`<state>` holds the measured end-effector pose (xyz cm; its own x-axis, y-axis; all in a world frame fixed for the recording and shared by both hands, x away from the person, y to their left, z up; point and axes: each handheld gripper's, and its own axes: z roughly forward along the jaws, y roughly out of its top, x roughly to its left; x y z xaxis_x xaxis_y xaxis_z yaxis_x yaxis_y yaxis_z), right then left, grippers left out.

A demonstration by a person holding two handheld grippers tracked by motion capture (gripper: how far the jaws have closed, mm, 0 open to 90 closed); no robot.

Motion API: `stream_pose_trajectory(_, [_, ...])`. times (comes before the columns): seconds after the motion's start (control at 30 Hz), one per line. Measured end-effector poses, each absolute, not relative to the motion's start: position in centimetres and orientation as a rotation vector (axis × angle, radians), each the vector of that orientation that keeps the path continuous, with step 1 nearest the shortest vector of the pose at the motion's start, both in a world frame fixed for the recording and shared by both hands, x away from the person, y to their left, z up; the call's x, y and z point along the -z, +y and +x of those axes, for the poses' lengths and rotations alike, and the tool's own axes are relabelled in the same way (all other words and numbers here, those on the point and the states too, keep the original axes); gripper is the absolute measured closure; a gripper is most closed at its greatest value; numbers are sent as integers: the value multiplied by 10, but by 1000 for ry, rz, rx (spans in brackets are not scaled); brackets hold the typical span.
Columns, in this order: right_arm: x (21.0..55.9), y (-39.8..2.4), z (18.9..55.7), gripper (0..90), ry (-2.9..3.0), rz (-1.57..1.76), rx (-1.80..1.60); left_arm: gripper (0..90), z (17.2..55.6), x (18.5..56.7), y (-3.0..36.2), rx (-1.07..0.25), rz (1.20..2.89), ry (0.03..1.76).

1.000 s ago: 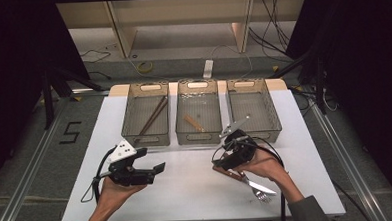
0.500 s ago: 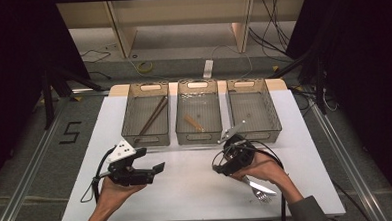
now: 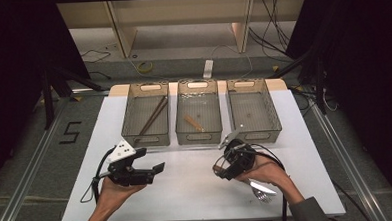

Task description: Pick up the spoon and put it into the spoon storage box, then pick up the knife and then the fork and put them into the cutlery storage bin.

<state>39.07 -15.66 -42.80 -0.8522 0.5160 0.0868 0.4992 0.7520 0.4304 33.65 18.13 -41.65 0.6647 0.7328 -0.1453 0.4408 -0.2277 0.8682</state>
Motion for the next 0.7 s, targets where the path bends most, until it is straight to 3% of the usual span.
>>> stream_pose_trajectory(0.33, [435,-159,389,350,2915,847,-615,153,336,416,182,-365,1868,925])
stream_pose_trajectory(0.7, [441,-163,389,458,2928,849,-560,153,336,417,180,-363,1874,923])
